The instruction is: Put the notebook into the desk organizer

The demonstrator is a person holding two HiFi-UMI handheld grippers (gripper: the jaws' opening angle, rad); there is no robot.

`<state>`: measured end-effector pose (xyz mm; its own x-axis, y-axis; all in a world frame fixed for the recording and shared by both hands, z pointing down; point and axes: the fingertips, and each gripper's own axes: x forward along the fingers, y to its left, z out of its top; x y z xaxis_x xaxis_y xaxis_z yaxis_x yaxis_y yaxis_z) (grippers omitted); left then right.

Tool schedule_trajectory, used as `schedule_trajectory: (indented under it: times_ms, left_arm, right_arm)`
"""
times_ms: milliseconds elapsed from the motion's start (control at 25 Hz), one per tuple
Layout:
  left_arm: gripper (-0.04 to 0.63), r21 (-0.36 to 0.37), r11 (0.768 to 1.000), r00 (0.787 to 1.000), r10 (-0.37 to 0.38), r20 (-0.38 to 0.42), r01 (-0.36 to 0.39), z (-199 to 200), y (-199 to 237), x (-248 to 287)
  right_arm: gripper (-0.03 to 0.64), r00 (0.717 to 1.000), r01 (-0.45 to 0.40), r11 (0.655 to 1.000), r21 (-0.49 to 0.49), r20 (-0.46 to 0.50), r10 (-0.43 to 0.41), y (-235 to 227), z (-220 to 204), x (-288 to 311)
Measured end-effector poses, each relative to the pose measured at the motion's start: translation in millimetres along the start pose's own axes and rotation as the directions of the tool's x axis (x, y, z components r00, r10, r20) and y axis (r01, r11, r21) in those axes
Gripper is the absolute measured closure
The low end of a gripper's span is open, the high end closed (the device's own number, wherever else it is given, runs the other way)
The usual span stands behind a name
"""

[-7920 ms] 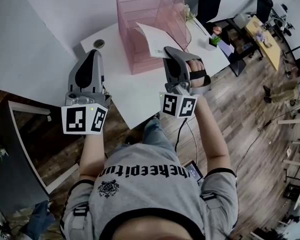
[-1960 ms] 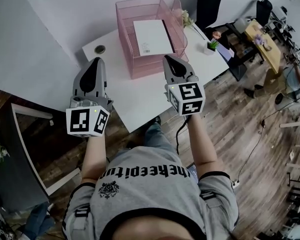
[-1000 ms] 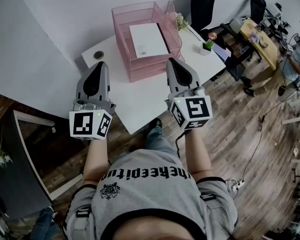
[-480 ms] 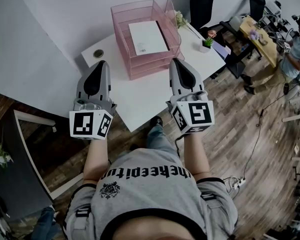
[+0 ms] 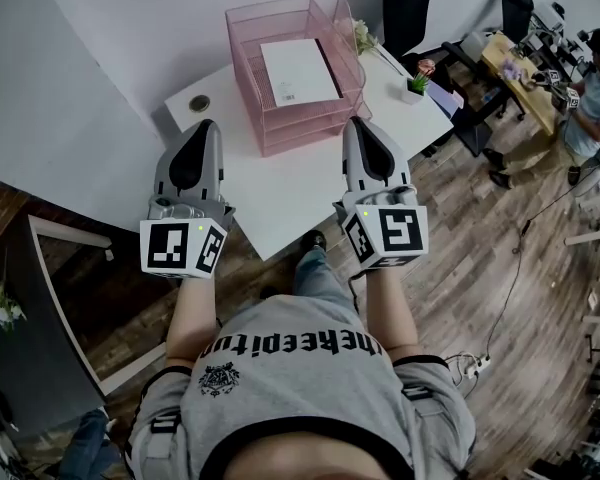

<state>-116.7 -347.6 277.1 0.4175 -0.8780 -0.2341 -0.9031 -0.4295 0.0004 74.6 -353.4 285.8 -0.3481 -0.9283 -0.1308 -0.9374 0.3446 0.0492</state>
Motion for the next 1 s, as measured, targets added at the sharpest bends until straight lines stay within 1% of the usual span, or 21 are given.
schedule_trajectory:
  times_ms: [440, 1000]
  left_arm:
    - [0.592, 0.000, 1.000, 1.000, 0.027, -0.002, -0.027, -1.3, 7.3, -2.9]
    - [0.592, -0.003, 1.000, 1.000, 0.018, -0.009, -0.018, -0.2, 0.2, -8.1]
  right_arm:
    - [0.615, 1.000, -0.013, 1.000, 0.005, -0.009, 0.013, 8.7, -3.0, 2.3]
    - [0.615, 1.000, -0.008, 1.000, 0.016, -0.012, 0.009, 10.4, -3.4, -6.8]
